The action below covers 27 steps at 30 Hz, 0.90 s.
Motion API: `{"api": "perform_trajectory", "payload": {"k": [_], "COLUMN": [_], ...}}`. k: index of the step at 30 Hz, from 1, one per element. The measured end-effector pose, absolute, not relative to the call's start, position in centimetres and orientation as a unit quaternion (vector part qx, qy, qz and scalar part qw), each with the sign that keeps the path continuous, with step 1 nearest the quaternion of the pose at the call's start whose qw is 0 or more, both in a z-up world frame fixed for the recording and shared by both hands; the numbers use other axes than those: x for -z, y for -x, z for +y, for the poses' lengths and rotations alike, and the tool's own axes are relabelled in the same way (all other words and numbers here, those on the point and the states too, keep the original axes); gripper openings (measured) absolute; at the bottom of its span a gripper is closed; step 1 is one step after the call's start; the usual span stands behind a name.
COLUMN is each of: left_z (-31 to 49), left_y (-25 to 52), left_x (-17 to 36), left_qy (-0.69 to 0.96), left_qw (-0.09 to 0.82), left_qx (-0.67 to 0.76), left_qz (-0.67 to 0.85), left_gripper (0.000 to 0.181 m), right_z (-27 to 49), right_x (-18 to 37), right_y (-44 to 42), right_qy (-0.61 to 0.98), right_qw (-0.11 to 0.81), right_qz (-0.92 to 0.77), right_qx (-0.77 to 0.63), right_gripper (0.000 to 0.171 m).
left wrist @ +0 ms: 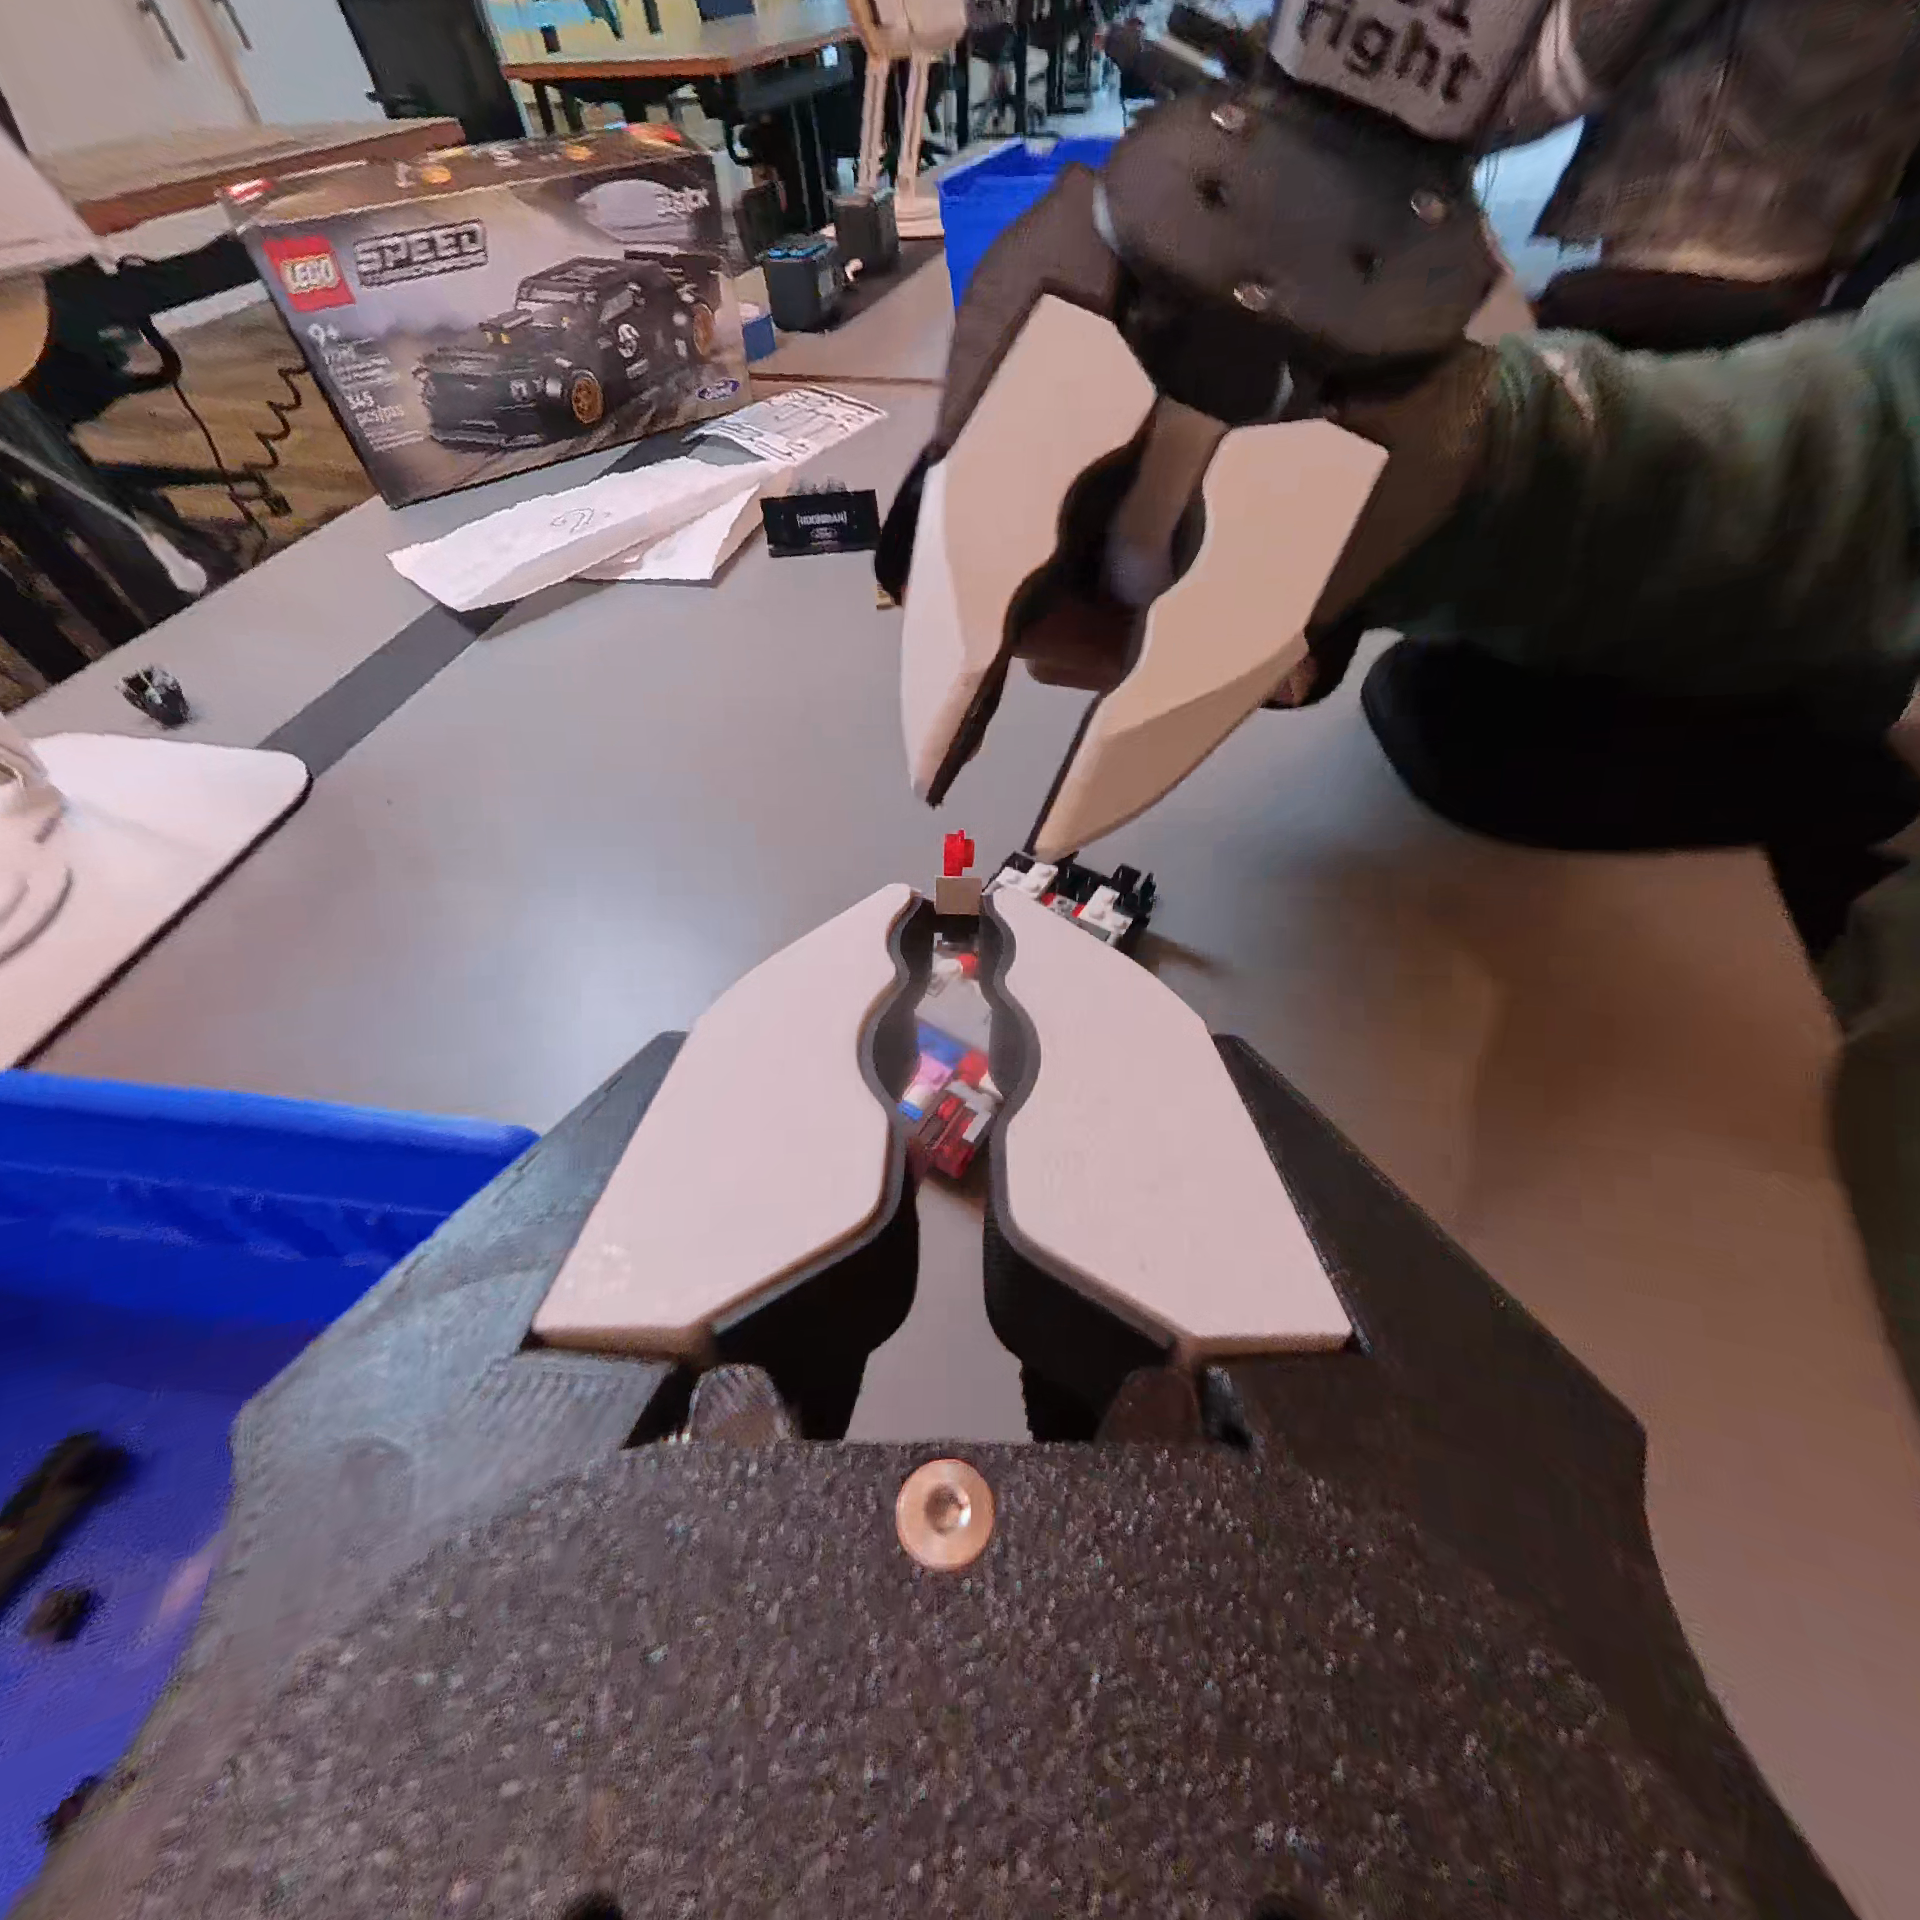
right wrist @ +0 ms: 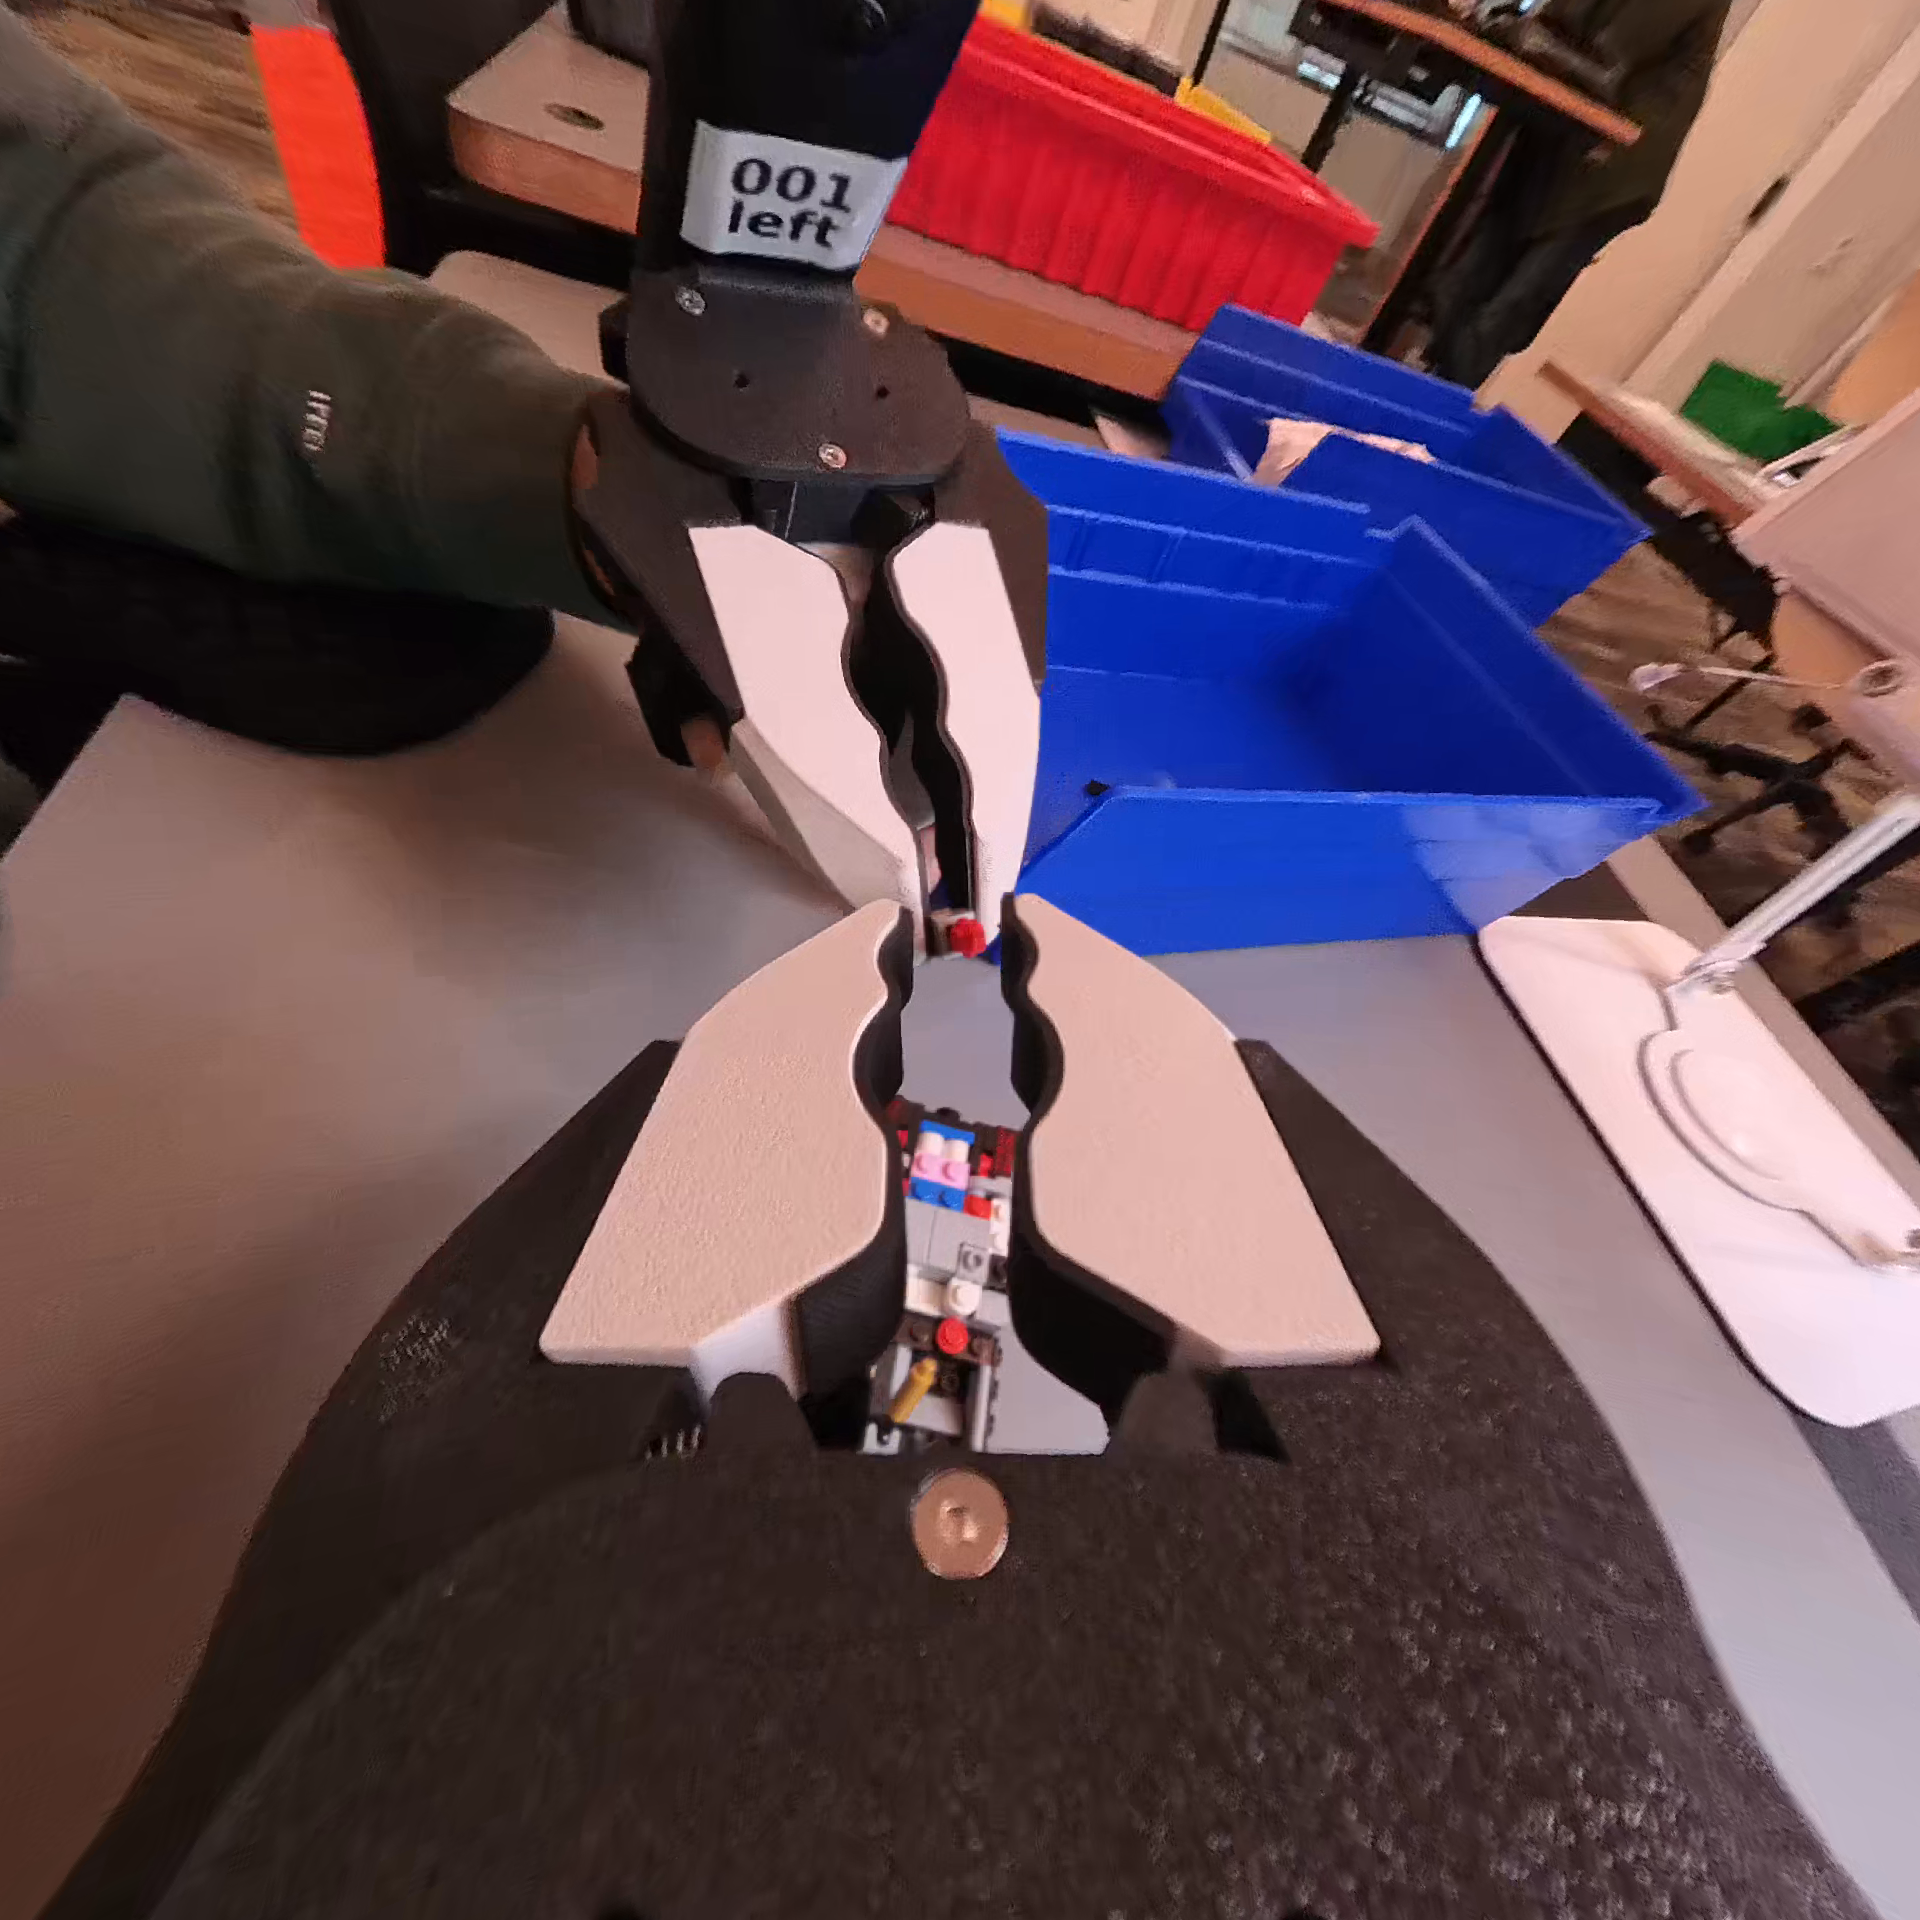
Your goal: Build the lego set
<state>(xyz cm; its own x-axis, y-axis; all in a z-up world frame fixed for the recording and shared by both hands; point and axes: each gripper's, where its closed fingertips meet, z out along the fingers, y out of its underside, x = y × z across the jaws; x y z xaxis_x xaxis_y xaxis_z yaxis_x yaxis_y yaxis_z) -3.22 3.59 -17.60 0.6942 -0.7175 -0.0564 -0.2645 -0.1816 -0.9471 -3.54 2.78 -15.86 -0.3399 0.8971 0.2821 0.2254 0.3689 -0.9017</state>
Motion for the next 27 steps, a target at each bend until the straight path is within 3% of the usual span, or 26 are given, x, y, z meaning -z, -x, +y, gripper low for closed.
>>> {"api": "perform_trajectory", "payload": {"k": [4, 17, 22, 24, 27], "left_z": [3.1, 2.6, 2.5, 3.2, 2.1], "left_y": [2.6, 2.3, 2.1, 4.2, 3.2], "left_x": [18.3, 17.5, 16.3, 18.6, 18.9], "left_qy": [0.728, 0.706, 0.708, 0.745, 0.746], "left_qw": [0.545, 0.562, 0.560, 0.525, 0.495], "left_qx": [0.165, 0.166, 0.207, 0.142, 0.214], "left_qz": [0.382, 0.398, 0.376, 0.385, 0.390], "left_gripper": [0.008, 0.009, 0.009, 0.009, 0.009], "right_z": [2.2, 1.9, 1.9, 2.7, 4.6], "right_x": [17.0, 16.5, 14.7, 10.5, 8.1], "right_y": [3.4, 2.8, 2.4, 0.9, -0.9], "right_qy": [0.394, 0.388, 0.384, 0.367, 0.367], "right_qw": [0.391, 0.373, 0.356, 0.368, 0.414], "right_qz": [-0.730, -0.729, -0.706, -0.646, -0.628], "right_qx": [-0.400, -0.424, -0.477, -0.559, -0.547], "right_gripper": [0.007, 0.005, 0.004, 0.004, 0.004]}}
